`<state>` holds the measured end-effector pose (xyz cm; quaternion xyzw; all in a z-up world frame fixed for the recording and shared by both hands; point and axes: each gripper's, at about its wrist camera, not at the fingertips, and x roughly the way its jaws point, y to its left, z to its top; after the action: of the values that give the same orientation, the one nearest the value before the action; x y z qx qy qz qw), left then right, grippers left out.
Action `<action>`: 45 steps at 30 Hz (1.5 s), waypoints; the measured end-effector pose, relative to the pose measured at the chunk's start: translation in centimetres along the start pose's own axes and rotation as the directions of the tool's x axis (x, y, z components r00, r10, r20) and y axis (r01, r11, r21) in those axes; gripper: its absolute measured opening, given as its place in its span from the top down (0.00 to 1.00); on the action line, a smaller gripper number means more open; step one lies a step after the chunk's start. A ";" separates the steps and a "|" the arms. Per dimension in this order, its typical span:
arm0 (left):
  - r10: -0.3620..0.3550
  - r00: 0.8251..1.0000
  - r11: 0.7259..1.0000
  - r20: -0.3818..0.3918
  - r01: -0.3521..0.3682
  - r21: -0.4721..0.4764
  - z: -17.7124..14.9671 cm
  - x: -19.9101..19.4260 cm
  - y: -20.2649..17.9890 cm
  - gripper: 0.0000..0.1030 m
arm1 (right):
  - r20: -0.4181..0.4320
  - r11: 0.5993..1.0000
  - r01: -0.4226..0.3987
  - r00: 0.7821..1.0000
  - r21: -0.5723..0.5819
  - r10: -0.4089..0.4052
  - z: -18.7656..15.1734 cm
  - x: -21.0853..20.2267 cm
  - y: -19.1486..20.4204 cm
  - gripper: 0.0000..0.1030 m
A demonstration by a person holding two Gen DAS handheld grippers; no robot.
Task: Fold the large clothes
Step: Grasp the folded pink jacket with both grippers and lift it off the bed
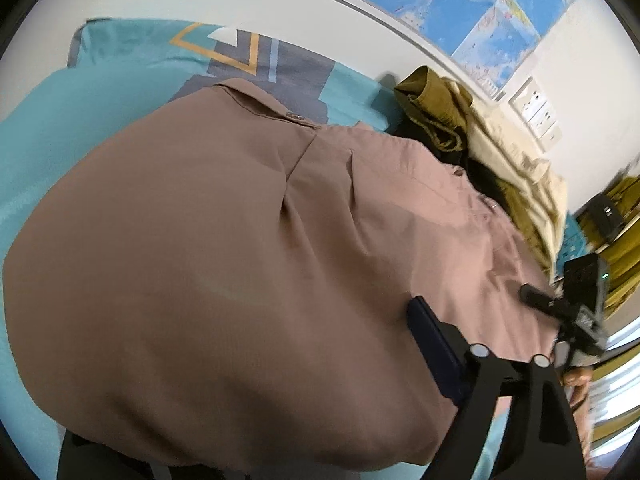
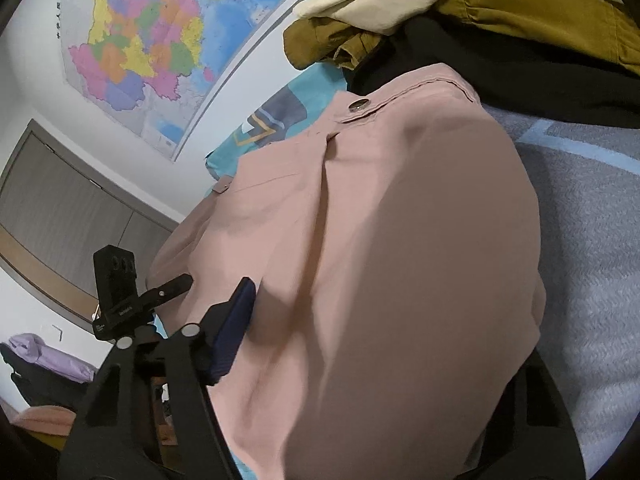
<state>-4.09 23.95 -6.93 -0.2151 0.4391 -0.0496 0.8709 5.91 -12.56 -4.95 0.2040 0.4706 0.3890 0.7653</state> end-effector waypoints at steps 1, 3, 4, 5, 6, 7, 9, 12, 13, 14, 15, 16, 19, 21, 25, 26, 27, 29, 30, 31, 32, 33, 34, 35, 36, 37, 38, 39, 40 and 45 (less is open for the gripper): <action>0.013 1.000 1.000 0.001 -0.013 0.005 0.0 0.0 -0.1 0.23 | 0.003 1.000 0.002 1.000 -0.006 -0.002 0.0 0.1 0.1 0.34; 0.026 1.000 1.000 -0.002 -0.026 0.013 0.0 0.1 -0.2 0.23 | 0.005 1.000 0.007 1.000 -0.013 -0.007 0.2 0.3 0.2 0.34; 0.036 0.999 0.999 -0.004 -0.036 0.017 0.1 0.2 -0.4 0.23 | -0.001 1.000 0.012 1.000 -0.020 -0.012 0.4 0.5 0.3 0.34; 0.042 0.999 0.999 -0.005 -0.042 0.022 0.2 0.3 -0.4 0.23 | -0.008 1.000 0.015 1.000 -0.027 -0.016 0.6 0.8 0.5 0.33; 0.047 0.999 0.999 -0.004 -0.047 0.027 0.2 0.3 -0.5 0.23 | -0.012 0.999 0.014 1.000 -0.029 -0.014 0.8 1.0 0.5 0.32; 0.051 0.999 0.998 -0.002 -0.051 0.029 0.3 0.4 -0.5 0.23 | -0.014 0.999 0.015 1.000 -0.031 -0.015 0.9 1.2 0.6 0.32; 0.052 0.999 0.998 0.000 -0.052 0.028 0.4 0.5 -0.6 0.23 | -0.026 0.999 0.023 0.999 -0.036 -0.023 1.3 1.7 0.8 0.31; 0.047 0.999 0.999 0.002 -0.047 0.020 0.6 0.6 -0.6 0.23 | -0.038 0.999 0.029 0.999 -0.040 -0.031 1.7 2.4 1.0 0.44; 0.048 0.999 0.999 0.002 -0.048 0.014 0.7 0.7 -0.6 0.23 | -0.042 0.998 0.036 0.998 -0.042 -0.038 1.8 2.6 1.0 0.49; 0.049 0.999 0.999 0.003 -0.049 0.012 0.8 0.7 -0.6 0.25 | -0.049 0.998 0.041 0.998 -0.043 -0.043 1.8 2.9 0.9 0.60; 0.058 0.998 0.998 0.004 -0.058 0.012 0.9 0.8 -0.6 0.31 | -0.056 0.998 0.043 0.997 -0.042 -0.045 1.9 3.1 0.8 0.68; 0.067 0.998 0.998 0.005 -0.067 0.012 0.9 0.8 -0.7 0.41 | -0.060 0.999 0.035 0.998 -0.037 -0.037 1.9 3.2 0.7 0.69; 0.072 0.997 0.997 0.000 -0.072 0.031 1.3 1.0 -0.7 0.46 | -0.068 0.999 0.031 0.997 -0.034 -0.034 2.0 3.4 0.7 0.69; 0.064 0.998 0.997 -0.005 -0.064 0.036 1.5 1.1 -0.6 0.46 | -0.069 0.999 0.034 0.997 -0.036 -0.036 2.1 3.4 0.8 0.71; 0.025 1.000 1.000 -0.014 -0.025 0.007 2.1 1.1 -0.2 0.70 | -0.045 1.000 0.001 0.999 -0.021 -0.002 2.5 2.9 1.7 0.83; 0.008 1.000 1.000 -0.013 -0.008 0.000 2.4 0.8 -0.1 0.74 | -0.033 0.999 -0.023 0.999 -0.027 0.022 2.7 2.4 2.3 0.85; -0.001 1.000 1.000 -0.007 0.001 0.005 2.7 0.5 -0.3 0.80 | -0.020 0.998 -0.031 0.999 -0.052 0.030 3.1 1.9 3.3 0.86; -0.022 1.000 0.999 0.017 0.021 0.026 3.6 -0.7 -0.7 0.82 | -0.001 0.996 -0.038 0.999 -0.086 0.038 4.0 1.1 5.2 0.87; -0.025 0.999 0.999 0.030 0.024 0.037 4.1 -1.4 -0.8 0.83 | 0.010 0.993 -0.045 0.999 -0.106 0.047 4.7 0.7 6.2 0.87; -0.035 0.998 0.998 0.054 0.032 0.054 4.8 -2.3 -0.9 0.83 | 0.020 0.991 -0.051 0.998 -0.125 0.054 5.3 0.4 7.2 0.87; -0.043 0.997 0.997 0.071 0.039 0.062 5.5 -3.1 -0.9 0.84 | 0.026 0.988 -0.062 0.997 -0.141 0.067 5.9 0.3 8.1 0.88; -0.046 0.995 0.997 0.085 0.041 0.065 6.1 -3.7 -0.7 0.84 | 0.030 0.982 -0.079 0.996 -0.169 0.085 6.8 0.2 9.3 0.88; -0.048 0.993 0.997 0.104 0.040 0.073 6.9 -4.6 -0.5 0.84 | 0.036 0.978 -0.084 0.995 -0.190 0.092 7.5 0.2 10.3 0.88; -0.040 0.992 0.996 0.118 0.031 0.079 7.6 -5.2 -0.3 0.84 | 0.039 0.972 -0.096 0.994 -0.213 0.106 8.6 0.4 11.5 0.88; -0.027 0.990 0.996 0.136 0.015 0.085 8.5 -6.0 0.0 0.84 | 0.042 0.968 -0.101 0.993 -0.232 0.113 9.3 0.7 12.3 0.88; -0.019 0.987 0.996 0.157 0.005 0.091 9.5 -6.9 0.5 0.84 | 0.049 0.962 -0.105 0.991 -0.251 0.121 10.3 1.1 13.5 0.88; -0.010 0.985 0.996 0.172 -0.007 0.094 10.2 -7.5 0.8 0.84 | 0.048 0.959 -0.114 0.990 -0.260 0.131 11.1 1.6 14.3 0.88; 0.007 0.981 0.996 0.192 -0.025 0.090 11.1 -8.2 1.3 0.84 | 0.046 0.952 -0.128 0.988 -0.277 0.146 12.4 2.7 15.6 0.88; 0.023 0.978 0.995 0.209 -0.042 0.090 12.1 -8.9 1.9 0.84 | 0.053 0.947 -0.130 0.987 -0.294 0.152 13.6 3.7 16.7 0.88; 0.152 0.937 0.983 0.315 -0.177 0.052 17.8 -12.6 6.4 0.83 | 0.059 0.919 -0.175 0.976 -0.353 0.209 18.9 9.9 21.7 0.88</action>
<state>1.56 39.07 9.07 -0.1478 0.3110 0.0405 0.9380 16.29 9.55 13.16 0.1299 0.3356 0.5284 0.7689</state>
